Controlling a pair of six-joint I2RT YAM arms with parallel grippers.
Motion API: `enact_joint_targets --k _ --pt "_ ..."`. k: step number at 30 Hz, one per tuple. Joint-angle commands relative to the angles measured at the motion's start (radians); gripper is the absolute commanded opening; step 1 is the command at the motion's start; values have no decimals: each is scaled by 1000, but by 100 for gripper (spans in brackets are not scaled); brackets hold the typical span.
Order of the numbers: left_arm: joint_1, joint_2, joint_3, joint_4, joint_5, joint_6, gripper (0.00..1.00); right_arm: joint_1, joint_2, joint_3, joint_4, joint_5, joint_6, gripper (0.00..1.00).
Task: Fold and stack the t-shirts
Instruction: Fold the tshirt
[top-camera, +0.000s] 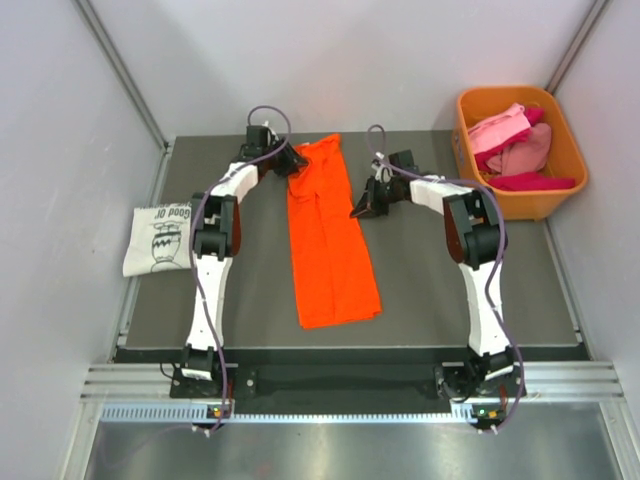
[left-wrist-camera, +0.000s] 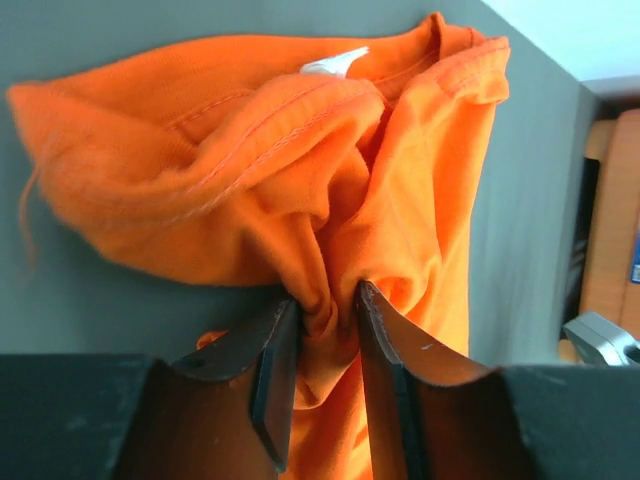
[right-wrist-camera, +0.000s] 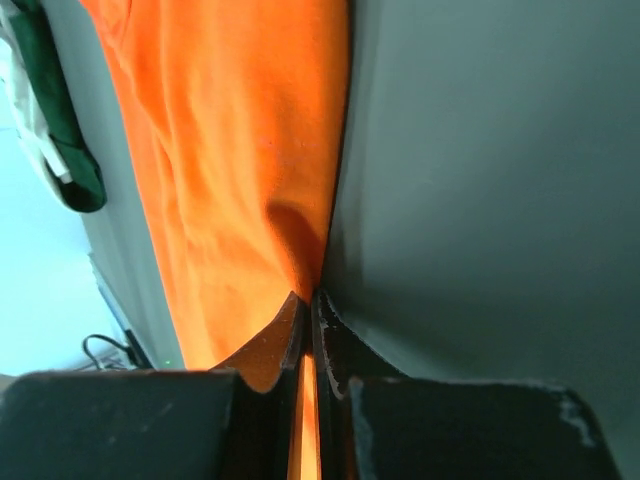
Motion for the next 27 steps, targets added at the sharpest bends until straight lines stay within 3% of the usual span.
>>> enact_joint_targets --k 1,3,4,6,7,8,14,16,17,20,23,26,27 --pt "-6 63 52 53 13 -22 35 -49 -84 -33 71 3 16 0" --pt "-7 84 68 84 36 -42 38 -80 -116 -99 114 3 42 0" --pt "-9 90 74 120 49 -48 53 -97 -125 -154 162 0 54 0" --pt "-13 95 79 154 84 -51 68 -115 -159 -206 206 3 82 0" --pt "-13 90 82 146 79 -45 91 -130 -170 -255 238 4 91 0" --pt "-13 69 77 136 72 -34 97 -137 -190 -278 255 6 103 0" --pt "10 -84 -50 130 23 30 99 -158 -242 -392 325 23 113 1" --pt "22 -147 -93 95 -5 55 99 -158 -247 -401 331 23 113 11" --pt "24 -169 -111 78 -17 70 99 -158 -254 -407 338 23 113 30" --pt "24 -276 -188 21 -85 142 99 -157 -283 -430 343 37 103 48" --pt "24 -388 -262 -31 -149 193 99 -152 -322 -449 311 60 76 53" --pt "24 -535 -433 -16 -192 196 99 -149 -398 -510 300 96 54 57" --pt "24 -578 -555 15 -209 184 99 -147 -424 -531 297 109 48 57"
